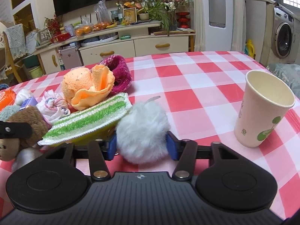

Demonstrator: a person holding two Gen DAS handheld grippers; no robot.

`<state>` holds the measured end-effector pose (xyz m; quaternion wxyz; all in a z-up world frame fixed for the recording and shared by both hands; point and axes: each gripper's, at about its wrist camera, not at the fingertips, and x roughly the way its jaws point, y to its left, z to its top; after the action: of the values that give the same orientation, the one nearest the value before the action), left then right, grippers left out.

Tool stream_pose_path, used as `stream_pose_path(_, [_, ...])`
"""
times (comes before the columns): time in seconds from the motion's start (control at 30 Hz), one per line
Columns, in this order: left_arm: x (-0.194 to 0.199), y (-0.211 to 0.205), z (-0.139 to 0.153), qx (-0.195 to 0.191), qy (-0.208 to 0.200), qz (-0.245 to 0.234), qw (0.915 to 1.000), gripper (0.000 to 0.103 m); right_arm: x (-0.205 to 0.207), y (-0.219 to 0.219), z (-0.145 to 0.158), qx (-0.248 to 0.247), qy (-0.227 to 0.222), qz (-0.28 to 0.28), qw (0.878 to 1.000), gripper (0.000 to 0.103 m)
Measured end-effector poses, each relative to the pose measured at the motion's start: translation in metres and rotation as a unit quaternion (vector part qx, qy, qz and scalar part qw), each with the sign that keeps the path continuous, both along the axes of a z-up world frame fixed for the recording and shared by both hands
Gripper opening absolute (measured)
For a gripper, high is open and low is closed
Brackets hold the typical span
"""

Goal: Organize soft objects
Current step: 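Grasp the white fluffy pompom with the right tool while the left tool grasps the brown plush slipper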

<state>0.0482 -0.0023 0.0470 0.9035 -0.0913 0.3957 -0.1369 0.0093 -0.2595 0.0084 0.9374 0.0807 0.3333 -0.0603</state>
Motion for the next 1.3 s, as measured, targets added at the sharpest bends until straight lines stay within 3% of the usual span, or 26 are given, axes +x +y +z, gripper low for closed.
stream_pose_path(0.13, [-0.003,0.006,0.005,-0.008,-0.005,0.001,1.0,0.053,-0.001,0.001,-0.001,-0.005,0.002,0.003,1.0,0.054])
stream_pose_path(0.5, [-0.019,0.028,0.019,-0.019,-0.031,-0.001,0.9993,0.052,-0.018,-0.001,0.005,0.003,-0.017,-0.016,1.0,0.051])
stream_pose_path(0.97, [-0.039,0.06,0.031,-0.039,-0.048,0.009,0.998,0.052,-0.045,0.002,0.028,0.094,-0.053,-0.028,0.994,0.051])
stream_pose_path(1.3, [-0.048,0.078,0.037,-0.058,-0.051,0.009,0.997,0.053,-0.051,0.012,0.038,0.169,-0.056,-0.017,0.984,0.051])
